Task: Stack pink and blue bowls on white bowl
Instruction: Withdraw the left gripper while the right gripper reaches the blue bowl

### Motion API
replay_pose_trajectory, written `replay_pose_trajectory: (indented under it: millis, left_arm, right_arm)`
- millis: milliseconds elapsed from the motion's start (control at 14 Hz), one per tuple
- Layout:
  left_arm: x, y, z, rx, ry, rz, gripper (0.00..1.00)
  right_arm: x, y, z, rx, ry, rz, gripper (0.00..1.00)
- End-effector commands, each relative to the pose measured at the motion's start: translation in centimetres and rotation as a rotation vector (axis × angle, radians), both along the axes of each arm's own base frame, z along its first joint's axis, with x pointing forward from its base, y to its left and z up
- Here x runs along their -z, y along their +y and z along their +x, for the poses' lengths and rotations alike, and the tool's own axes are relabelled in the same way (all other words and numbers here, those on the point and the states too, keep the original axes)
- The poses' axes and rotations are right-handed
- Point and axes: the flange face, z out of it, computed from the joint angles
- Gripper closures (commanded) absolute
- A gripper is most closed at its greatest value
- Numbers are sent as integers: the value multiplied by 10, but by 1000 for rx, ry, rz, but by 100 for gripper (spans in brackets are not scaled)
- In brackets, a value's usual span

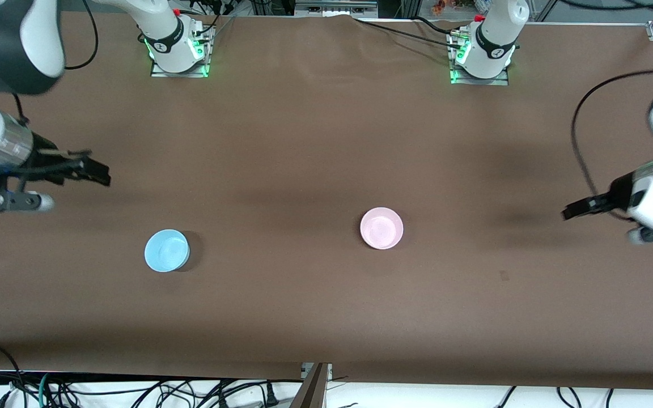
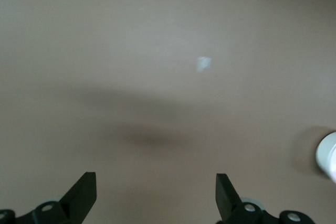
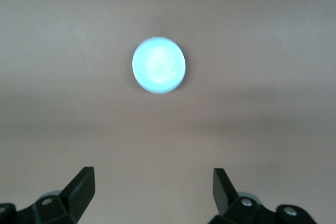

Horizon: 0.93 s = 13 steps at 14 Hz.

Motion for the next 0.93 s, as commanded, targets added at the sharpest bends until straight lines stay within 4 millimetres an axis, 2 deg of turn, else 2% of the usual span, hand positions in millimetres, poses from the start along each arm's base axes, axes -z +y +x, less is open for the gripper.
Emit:
replay_pose_trajectory:
  millis: [0, 287, 358, 573, 645, 860]
  left_arm:
    - [-53, -7, -29, 73, 14, 100, 0]
    - [-117, -30, -39, 103, 31, 83, 0]
    - [-124, -37, -38, 115, 29, 85, 0]
    - [-132, -57, -42, 154, 67, 89, 0]
    - [-131, -48, -43, 136, 72, 71, 0]
    - [-127, -47, -43, 123, 82, 27, 0]
  right_arm:
    - [73, 0, 20, 8, -39, -20, 1]
    - [158, 0, 37, -86, -78, -107, 1]
    - [177, 6, 39, -99, -91, -117, 1]
    - [215, 1, 43, -127, -135, -151, 1]
    - [227, -6, 45, -146, -136, -142, 1]
    - [265, -44, 45, -137, -138, 56, 1]
